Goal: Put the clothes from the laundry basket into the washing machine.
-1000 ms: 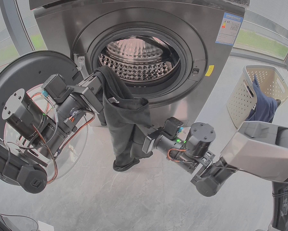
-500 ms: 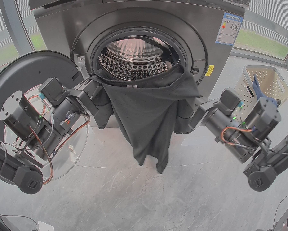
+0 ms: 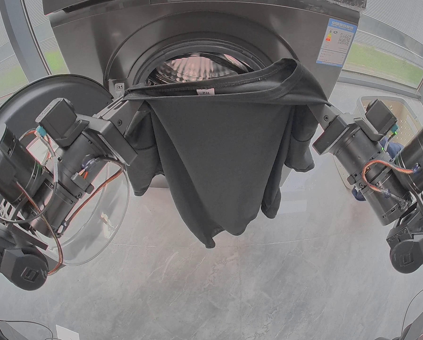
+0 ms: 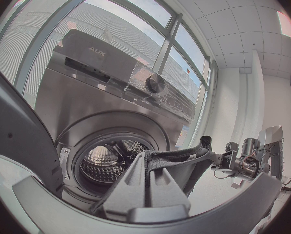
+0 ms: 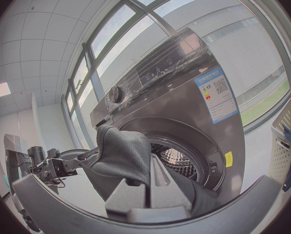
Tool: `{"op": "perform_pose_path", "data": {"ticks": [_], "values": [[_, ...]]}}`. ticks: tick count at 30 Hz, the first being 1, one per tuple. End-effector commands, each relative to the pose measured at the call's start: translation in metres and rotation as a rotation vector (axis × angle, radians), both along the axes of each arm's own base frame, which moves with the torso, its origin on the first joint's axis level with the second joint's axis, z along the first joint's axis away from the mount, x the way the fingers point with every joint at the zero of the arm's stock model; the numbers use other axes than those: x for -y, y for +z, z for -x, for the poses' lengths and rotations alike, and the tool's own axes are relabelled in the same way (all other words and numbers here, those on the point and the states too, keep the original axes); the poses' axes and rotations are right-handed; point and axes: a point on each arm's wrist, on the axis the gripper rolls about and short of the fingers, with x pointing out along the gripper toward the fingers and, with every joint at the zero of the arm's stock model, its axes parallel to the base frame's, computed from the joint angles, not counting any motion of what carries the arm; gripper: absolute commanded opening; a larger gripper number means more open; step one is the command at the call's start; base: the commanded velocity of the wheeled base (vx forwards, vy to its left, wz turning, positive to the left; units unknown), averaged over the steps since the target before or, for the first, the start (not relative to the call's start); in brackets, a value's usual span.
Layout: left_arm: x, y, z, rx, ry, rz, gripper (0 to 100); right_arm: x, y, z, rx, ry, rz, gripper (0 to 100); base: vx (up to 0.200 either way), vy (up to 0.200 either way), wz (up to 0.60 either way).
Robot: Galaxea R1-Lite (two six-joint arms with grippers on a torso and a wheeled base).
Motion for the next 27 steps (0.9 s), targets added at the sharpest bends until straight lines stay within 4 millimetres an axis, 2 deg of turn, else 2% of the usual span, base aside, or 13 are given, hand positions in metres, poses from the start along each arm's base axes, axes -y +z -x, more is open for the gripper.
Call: {"op": "perform_pose_path", "data": {"ticks": [1,11,27], "values": [[0.003,0.012,0.003,0.037,-0.006,0.024,0,0.002,0.005,0.004,0.014,-0.001,-0.012,0,0.0,0.0,0.0],[-0.002,0.03,0.008,0.078,0.007,0.057,0,0.003,0.004,0.004,0.01,-0.001,-0.009,0,0.0,0.0,0.0],[0.002,0.019,0.011,0.041,-0.016,0.03,0,0.003,0.006,0.009,0.015,0.011,-0.012,0,0.0,0.0,0.0]]}}
